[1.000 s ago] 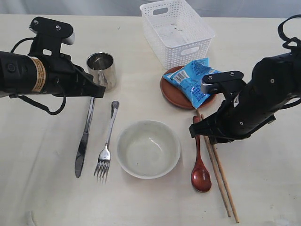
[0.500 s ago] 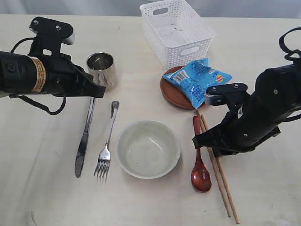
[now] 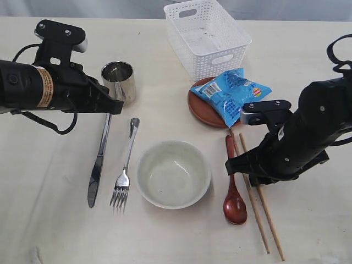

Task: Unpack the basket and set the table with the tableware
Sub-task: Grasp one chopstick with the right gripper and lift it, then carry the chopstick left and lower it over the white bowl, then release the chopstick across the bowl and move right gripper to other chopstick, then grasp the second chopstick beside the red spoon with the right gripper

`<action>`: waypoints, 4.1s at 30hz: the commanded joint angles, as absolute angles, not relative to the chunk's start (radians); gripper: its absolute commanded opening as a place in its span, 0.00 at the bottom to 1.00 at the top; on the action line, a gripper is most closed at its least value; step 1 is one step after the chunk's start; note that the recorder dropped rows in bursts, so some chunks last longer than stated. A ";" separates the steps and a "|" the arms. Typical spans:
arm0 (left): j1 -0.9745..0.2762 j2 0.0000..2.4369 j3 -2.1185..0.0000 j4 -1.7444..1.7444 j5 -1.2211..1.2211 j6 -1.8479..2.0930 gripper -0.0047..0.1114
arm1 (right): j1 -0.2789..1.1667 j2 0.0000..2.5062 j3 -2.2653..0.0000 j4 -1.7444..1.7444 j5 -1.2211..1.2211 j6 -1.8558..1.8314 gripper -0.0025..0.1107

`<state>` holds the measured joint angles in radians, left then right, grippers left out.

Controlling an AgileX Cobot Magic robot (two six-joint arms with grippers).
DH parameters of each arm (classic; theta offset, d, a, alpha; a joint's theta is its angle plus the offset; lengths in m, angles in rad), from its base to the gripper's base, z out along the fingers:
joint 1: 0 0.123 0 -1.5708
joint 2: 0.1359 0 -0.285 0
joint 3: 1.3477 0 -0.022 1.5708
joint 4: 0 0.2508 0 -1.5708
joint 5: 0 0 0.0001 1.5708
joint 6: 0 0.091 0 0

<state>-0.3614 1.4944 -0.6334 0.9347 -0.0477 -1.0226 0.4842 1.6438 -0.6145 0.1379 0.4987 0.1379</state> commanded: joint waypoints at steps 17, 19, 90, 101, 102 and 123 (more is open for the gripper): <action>-0.359 1.489 -0.636 0.929 -0.024 -1.029 0.04 | 0.481 1.527 -0.698 0.108 0.758 0.250 0.02; -0.359 1.489 -0.636 0.929 -0.017 -1.029 0.04 | 0.481 1.485 -0.750 0.122 0.836 0.250 0.02; -0.359 1.489 -0.635 0.927 0.049 -1.073 0.04 | 0.695 1.585 -0.997 -0.266 1.013 0.696 0.57; -0.359 1.489 -0.635 0.927 0.048 -1.077 0.04 | 0.573 1.585 -0.664 -0.193 0.564 0.678 0.42; -0.359 1.489 -0.635 0.927 0.048 -1.077 0.04 | 0.576 1.585 -0.659 -0.166 0.549 0.649 0.42; -0.359 1.489 -0.635 0.927 0.044 -1.077 0.04 | 0.644 1.722 -0.650 -0.101 0.509 0.616 0.27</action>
